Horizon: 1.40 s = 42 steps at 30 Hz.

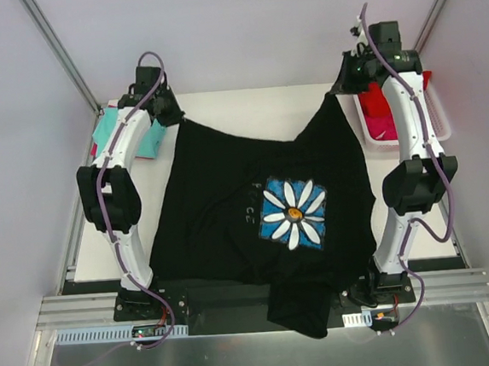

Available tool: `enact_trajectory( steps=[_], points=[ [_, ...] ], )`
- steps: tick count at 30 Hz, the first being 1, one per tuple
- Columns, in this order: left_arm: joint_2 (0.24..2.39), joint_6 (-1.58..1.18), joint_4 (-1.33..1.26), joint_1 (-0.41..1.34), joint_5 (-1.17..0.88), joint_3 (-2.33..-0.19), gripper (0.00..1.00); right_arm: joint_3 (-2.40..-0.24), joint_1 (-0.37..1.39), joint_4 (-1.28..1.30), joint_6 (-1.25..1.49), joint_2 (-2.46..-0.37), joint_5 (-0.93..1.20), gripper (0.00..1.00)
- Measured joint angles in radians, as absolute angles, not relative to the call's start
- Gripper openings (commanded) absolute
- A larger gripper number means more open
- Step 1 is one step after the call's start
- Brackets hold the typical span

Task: Fold and stack the t-shirts

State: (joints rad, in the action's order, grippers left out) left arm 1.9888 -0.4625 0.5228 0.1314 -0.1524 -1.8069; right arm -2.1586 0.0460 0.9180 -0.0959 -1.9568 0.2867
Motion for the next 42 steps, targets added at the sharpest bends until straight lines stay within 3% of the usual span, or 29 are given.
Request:
enact_trajectory(
  steps=[13,32,42],
  points=[
    [1.818,-0.437,0.601,0.035,-0.153,-2.15,0.0,-2.273,-0.081,0.787,-0.027,-1.906,0.507,0.01],
    [1.64,-0.45,0.65,-0.009,-0.327,-2.185,0.0,-2.177,-0.132,0.368,0.4,-1.654,0.86,0.01],
    [1.288,-0.452,0.651,-0.009,-0.322,-2.132,0.0,-2.107,-0.178,0.237,0.583,-1.386,0.966,0.01]
  ],
)
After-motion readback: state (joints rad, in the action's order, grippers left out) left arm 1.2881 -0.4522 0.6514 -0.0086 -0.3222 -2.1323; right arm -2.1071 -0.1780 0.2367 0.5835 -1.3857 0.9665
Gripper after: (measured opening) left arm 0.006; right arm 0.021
